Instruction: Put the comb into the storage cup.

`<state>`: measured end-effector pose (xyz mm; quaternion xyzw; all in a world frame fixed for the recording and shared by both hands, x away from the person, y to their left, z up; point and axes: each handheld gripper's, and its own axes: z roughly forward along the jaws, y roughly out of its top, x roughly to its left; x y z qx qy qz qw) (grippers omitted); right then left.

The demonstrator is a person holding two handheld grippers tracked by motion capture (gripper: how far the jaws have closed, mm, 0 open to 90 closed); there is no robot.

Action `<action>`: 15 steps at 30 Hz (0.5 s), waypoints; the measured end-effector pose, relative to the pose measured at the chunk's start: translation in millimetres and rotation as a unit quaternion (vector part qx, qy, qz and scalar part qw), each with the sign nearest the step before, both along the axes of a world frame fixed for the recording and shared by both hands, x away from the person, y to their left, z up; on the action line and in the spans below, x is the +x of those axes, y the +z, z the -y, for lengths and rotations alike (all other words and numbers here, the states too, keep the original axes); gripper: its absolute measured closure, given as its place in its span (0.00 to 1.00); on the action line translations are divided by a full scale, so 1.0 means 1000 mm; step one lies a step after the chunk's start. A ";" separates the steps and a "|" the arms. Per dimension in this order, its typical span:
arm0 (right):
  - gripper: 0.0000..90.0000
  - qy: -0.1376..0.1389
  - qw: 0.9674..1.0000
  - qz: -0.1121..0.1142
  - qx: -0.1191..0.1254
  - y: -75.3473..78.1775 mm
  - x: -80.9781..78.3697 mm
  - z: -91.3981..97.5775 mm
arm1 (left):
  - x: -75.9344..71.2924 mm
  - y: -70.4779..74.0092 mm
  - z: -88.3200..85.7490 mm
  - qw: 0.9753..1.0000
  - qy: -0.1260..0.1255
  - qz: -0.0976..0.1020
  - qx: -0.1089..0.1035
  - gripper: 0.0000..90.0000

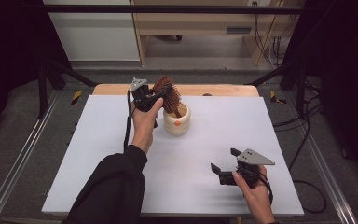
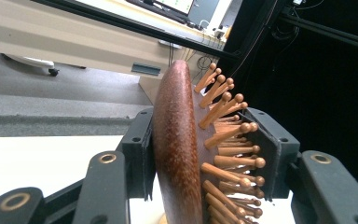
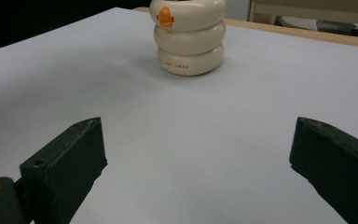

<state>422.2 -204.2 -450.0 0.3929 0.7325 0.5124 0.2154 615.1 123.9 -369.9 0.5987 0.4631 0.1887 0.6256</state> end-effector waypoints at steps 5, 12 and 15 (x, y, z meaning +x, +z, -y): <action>0.04 0.001 1.000 0.000 0.000 0.000 0.000 0.000 | 0.000 -0.001 -0.001 1.000 0.001 0.000 0.000 0.53; 0.04 0.001 1.000 0.000 -0.001 0.000 0.000 0.000 | 0.001 -0.002 -0.003 1.000 0.001 -0.002 -0.001 0.52; 0.04 0.002 1.000 0.000 -0.002 0.000 0.000 0.000 | 0.001 -0.002 -0.003 1.000 0.000 -0.001 0.000 0.52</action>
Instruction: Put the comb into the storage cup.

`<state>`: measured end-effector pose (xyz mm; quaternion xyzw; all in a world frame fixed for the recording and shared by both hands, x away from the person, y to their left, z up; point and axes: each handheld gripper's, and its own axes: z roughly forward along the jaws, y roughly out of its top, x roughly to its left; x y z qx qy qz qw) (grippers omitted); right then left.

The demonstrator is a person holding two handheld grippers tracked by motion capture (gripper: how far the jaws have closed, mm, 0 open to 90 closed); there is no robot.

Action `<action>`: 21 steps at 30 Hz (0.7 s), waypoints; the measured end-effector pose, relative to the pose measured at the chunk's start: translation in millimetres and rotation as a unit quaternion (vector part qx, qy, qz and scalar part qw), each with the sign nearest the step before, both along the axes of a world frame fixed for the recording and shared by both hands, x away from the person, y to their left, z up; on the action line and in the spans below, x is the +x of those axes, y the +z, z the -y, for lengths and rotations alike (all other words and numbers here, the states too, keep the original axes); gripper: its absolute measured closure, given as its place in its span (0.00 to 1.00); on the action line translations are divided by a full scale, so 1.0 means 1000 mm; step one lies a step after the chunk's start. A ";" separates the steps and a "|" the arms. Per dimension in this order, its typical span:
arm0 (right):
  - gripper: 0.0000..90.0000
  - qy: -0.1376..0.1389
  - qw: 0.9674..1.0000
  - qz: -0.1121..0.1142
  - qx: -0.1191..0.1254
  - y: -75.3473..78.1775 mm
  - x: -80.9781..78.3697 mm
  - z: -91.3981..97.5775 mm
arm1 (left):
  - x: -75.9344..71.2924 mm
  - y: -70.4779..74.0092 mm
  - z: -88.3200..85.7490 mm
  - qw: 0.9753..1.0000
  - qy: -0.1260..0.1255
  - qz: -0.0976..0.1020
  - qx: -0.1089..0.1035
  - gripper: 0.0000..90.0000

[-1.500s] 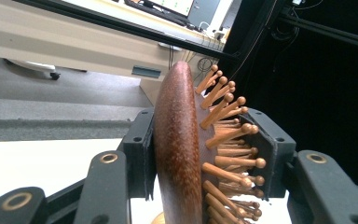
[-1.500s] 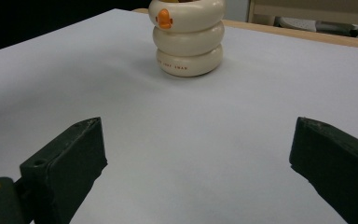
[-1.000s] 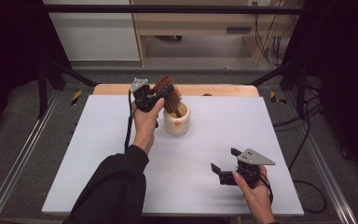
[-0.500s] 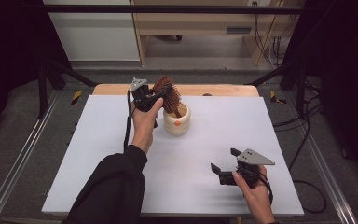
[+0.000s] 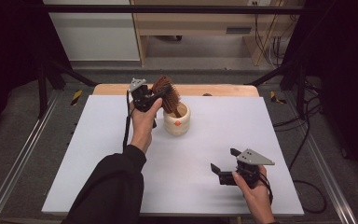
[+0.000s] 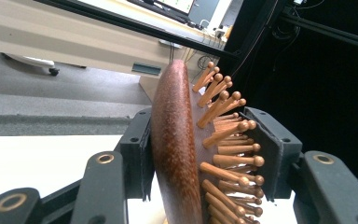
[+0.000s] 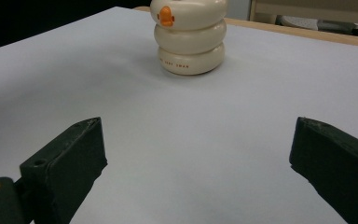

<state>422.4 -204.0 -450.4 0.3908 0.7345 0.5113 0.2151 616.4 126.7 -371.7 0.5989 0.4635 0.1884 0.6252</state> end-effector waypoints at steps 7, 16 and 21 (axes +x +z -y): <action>0.04 0.000 1.000 -0.001 0.001 0.000 0.000 -0.001 | 0.000 0.000 -0.001 1.000 0.001 0.000 0.001 0.51; 0.04 0.001 1.000 -0.002 0.001 0.000 0.000 -0.001 | 0.001 -0.001 -0.002 1.000 0.003 -0.001 0.002 0.49; 0.04 0.001 1.000 -0.002 0.001 0.000 0.000 -0.001 | 0.001 -0.002 -0.002 1.000 0.006 -0.001 0.002 0.48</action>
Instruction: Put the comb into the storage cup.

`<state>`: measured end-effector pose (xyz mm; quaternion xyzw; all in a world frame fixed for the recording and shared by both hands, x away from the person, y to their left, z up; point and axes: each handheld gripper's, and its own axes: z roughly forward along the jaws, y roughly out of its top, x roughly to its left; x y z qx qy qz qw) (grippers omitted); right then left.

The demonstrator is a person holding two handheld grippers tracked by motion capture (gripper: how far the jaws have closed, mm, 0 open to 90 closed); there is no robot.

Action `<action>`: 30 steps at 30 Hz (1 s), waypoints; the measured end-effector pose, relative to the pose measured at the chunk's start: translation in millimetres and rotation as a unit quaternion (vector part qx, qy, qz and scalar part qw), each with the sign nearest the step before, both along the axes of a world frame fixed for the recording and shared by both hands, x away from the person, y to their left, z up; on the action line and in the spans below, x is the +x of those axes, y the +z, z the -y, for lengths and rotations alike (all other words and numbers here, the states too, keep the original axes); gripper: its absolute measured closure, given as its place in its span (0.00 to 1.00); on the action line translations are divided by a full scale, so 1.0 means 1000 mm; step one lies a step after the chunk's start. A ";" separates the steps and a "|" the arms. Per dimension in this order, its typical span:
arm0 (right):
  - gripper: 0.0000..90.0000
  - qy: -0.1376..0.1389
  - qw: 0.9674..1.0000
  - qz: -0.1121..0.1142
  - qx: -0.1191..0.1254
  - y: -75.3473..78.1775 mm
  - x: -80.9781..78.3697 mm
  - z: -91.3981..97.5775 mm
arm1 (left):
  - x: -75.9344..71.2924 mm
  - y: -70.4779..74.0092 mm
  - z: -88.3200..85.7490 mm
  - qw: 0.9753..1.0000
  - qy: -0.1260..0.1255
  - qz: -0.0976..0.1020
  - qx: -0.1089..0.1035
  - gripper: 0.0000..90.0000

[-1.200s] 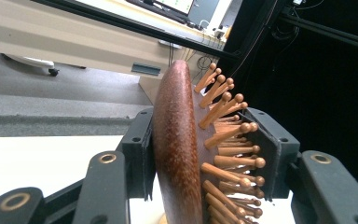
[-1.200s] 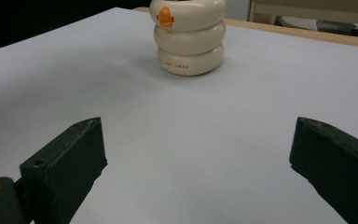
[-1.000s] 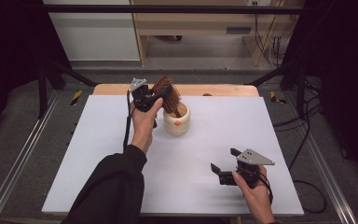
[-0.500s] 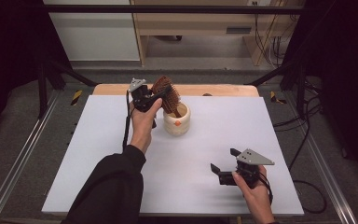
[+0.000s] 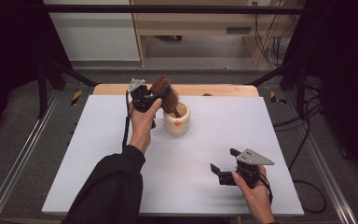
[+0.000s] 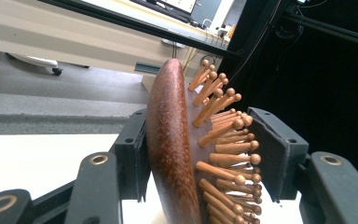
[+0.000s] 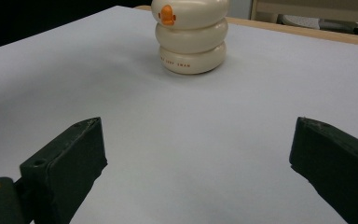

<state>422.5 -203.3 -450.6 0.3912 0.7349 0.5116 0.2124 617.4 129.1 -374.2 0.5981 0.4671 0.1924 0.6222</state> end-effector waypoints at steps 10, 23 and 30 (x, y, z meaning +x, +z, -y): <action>0.04 0.002 1.000 -0.001 -0.001 0.000 0.000 -0.001 | 0.000 -0.001 -0.002 1.000 -0.002 -0.003 -0.004 0.43; 0.04 0.001 1.000 -0.002 -0.002 -0.001 0.000 -0.001 | 0.000 -0.002 -0.003 1.000 -0.002 -0.004 -0.004 0.41; 0.04 0.003 1.000 -0.003 -0.001 -0.001 0.000 -0.001 | 0.001 -0.003 -0.005 1.000 0.002 -0.008 -0.004 0.41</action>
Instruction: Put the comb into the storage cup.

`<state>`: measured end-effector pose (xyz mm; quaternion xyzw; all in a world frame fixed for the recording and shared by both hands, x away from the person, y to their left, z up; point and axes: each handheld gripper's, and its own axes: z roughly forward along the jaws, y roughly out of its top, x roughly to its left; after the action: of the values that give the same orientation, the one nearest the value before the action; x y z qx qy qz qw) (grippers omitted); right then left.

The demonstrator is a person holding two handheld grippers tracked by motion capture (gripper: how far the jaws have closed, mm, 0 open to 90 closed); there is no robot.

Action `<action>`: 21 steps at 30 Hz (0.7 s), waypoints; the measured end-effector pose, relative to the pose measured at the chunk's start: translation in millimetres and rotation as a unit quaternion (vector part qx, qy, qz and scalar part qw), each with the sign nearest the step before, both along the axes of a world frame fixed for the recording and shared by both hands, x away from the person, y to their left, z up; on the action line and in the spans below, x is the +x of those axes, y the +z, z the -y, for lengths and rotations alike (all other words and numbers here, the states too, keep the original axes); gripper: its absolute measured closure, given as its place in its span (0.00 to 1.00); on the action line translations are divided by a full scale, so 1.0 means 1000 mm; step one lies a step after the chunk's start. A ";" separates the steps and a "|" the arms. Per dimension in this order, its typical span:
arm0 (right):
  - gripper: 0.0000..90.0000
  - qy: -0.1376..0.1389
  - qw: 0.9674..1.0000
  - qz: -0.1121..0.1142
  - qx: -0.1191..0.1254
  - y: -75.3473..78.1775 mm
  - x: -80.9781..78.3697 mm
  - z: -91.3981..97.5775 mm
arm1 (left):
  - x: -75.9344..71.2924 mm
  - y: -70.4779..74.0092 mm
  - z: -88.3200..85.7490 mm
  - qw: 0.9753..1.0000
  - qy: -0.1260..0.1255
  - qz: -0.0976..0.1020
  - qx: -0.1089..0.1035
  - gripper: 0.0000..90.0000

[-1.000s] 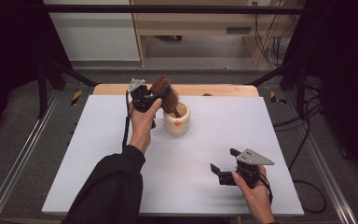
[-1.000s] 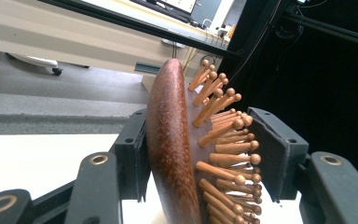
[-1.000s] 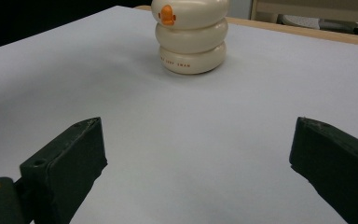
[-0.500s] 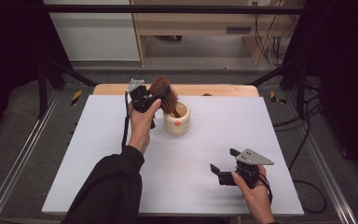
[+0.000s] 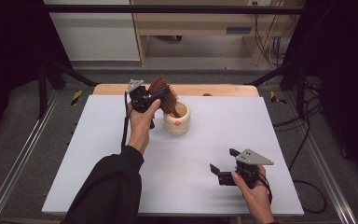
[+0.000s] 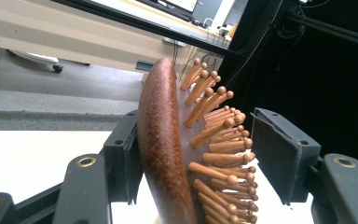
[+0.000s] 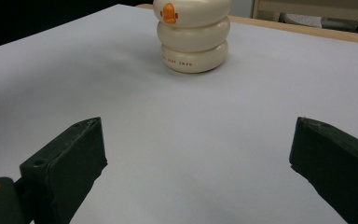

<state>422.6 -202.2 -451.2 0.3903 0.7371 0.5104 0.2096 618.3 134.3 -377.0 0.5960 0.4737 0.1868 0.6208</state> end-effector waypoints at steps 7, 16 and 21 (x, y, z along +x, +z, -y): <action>0.04 0.000 1.000 -0.001 0.000 0.000 0.000 0.000 | 0.001 -0.002 -0.002 1.000 0.002 0.000 0.000 0.42; 0.04 0.001 1.000 0.000 -0.001 0.000 0.000 0.000 | 0.001 -0.002 -0.001 1.000 0.003 0.001 -0.002 0.41; 0.04 0.003 1.000 0.000 -0.001 0.000 0.000 0.000 | 0.001 -0.002 -0.001 1.000 0.004 0.001 -0.003 0.39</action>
<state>422.6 -201.8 -451.6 0.3873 0.7390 0.5103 0.2086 619.1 134.8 -379.3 0.5921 0.4756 0.1886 0.6226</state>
